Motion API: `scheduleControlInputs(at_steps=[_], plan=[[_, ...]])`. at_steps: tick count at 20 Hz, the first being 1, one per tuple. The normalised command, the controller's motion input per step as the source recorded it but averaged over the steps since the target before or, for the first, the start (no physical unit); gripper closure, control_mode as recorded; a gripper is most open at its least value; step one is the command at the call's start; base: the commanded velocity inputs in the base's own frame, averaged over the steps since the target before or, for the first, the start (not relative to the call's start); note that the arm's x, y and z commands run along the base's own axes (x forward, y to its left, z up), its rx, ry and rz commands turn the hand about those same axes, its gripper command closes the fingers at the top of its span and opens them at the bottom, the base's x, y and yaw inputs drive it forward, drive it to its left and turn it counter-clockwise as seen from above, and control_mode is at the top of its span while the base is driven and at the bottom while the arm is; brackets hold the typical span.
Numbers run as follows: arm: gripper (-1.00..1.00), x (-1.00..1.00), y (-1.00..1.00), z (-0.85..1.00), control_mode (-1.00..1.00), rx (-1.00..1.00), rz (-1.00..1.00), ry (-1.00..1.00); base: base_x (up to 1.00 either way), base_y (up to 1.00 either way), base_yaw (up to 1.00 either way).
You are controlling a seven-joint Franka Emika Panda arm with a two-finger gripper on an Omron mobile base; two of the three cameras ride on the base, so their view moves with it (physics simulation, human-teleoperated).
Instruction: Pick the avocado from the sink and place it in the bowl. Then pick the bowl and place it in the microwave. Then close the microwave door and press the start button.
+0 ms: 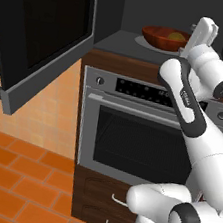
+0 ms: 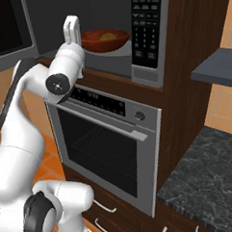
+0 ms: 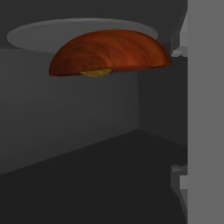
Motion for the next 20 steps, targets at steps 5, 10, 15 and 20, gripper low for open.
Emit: scheduleControlInputs(at_steps=[5,10,15,20], plan=[[-1.00,-1.00,0.19,0.34,-1.00,-0.01,0.07,0.22,0.00,0.00,0.00],[-1.00,-1.00,0.39,0.00,-1.00,0.00,0.08,0.06,0.00,0.00,0.00],[-1.00,-1.00,0.64,-0.07,-1.00,0.00,0.02,0.00,0.00,0.00,0.00],[-1.00,-1.00,0.67,-0.18,-1.00,0.00,0.00,-0.01,0.00,0.00,0.00]])
